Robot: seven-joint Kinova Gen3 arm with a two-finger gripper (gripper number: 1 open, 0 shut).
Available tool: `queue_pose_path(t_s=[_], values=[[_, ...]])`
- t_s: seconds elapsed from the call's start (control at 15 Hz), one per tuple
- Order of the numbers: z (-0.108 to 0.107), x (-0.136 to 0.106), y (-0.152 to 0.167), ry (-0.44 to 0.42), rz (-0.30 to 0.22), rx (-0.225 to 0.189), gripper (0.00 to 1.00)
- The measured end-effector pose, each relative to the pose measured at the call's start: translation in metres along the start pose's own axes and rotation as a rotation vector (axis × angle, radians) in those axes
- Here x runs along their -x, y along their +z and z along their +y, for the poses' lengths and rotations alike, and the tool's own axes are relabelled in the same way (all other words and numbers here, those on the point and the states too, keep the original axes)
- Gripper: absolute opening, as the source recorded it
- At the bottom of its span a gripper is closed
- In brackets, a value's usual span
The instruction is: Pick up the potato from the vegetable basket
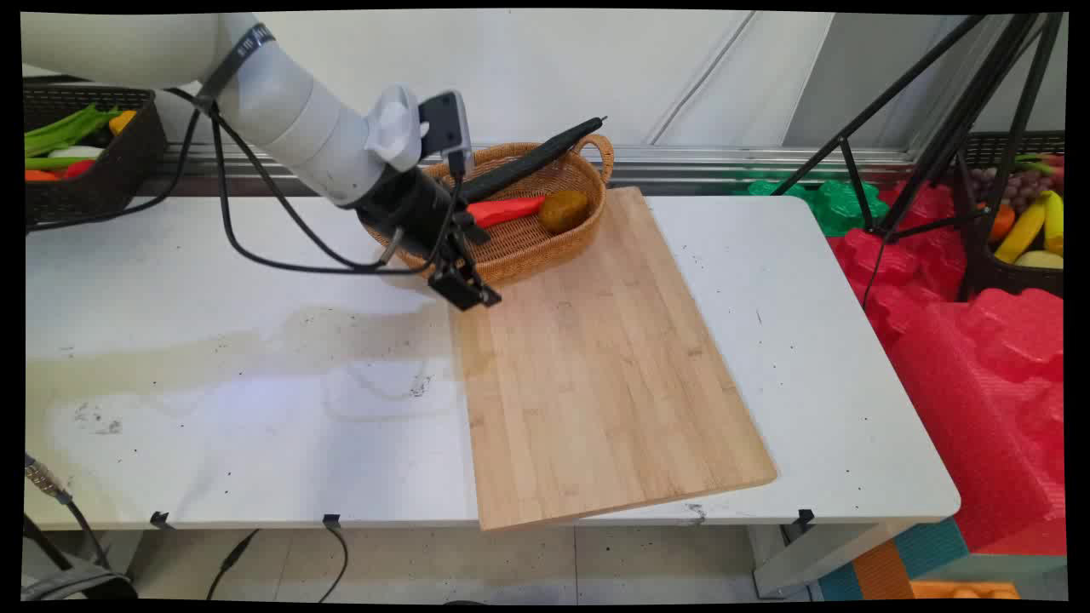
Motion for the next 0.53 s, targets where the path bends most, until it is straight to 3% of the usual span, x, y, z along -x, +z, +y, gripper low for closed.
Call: queue_pose_path(t_s=[0.27,0.53], values=[[-0.014,-0.005,-0.007,-0.041,0.019,-0.066,1.00],[-0.042,-0.011,-0.011,-0.100,0.025,-0.160,1.00]])
